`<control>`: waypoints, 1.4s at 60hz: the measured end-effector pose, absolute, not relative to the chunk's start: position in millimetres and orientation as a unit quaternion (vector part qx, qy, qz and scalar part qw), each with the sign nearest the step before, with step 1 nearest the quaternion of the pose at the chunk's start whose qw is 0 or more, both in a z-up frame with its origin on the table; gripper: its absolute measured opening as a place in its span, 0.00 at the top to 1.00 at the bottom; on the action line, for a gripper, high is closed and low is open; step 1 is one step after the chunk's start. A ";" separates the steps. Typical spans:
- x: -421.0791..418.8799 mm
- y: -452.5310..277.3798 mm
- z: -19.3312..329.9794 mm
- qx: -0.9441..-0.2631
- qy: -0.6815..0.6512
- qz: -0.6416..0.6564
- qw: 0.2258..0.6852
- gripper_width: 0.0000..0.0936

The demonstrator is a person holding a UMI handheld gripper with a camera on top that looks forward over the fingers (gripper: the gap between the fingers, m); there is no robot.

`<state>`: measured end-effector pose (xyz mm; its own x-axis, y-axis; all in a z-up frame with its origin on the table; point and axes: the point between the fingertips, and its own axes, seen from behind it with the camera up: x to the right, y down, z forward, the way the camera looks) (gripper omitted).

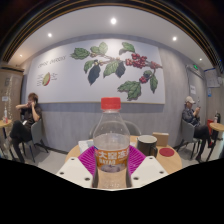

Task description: Pour water

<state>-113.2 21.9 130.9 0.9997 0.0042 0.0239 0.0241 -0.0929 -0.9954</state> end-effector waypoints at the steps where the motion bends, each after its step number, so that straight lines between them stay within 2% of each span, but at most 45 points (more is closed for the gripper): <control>1: -110.9 21.8 131.4 -0.738 -0.009 -0.012 0.675 0.61; 6: -101.4 21.7 129.8 -0.737 0.005 -0.020 0.675 0.65; 15: -88.5 39.3 133.1 -0.732 0.054 0.027 0.678 0.65; 21: -91.7 62.9 149.8 -0.708 0.109 0.120 0.687 0.65; 27: -67.7 101.7 154.2 -0.674 0.194 0.230 0.674 0.66; 33: -64.0 139.9 156.2 -0.616 0.297 0.388 0.618 0.66; 41: -71.7 157.1 182.8 -0.501 0.404 0.539 0.543 0.64; 42: -79.1 161.8 197.4 -0.490 0.418 0.546 0.536 0.64; 45: -79.5 167.3 201.0 -0.457 0.446 0.585 0.500 0.63; 50: -76.0 174.4 190.8 -0.418 0.473 0.639 0.440 0.62; 51: -86.6 180.3 198.9 -0.413 0.481 0.637 0.438 0.62; 58: -85.5 168.3 196.2 -0.375 0.495 0.681 0.389 0.61; 59: -98.6 180.2 210.0 -0.370 0.503 0.676 0.391 0.61; 61: -98.1 180.3 211.7 -0.364 0.505 0.681 0.386 0.61; 65: -97.3 161.3 210.1 -0.359 0.510 0.683 0.380 0.61; 66: -94.6 179.7 210.7 -0.360 0.512 0.680 0.382 0.61; 76: -93.5 183.5 202.3 -0.387 0.503 0.671 0.383 0.61; 78: -97.0 183.5 207.9 -0.418 0.479 0.658 0.404 0.61; 79: -89.1 174.4 198.4 -0.435 0.450 0.658 0.419 0.61; 84: -88.0 155.1 264.1 -0.497 0.313 0.585 0.559 0.61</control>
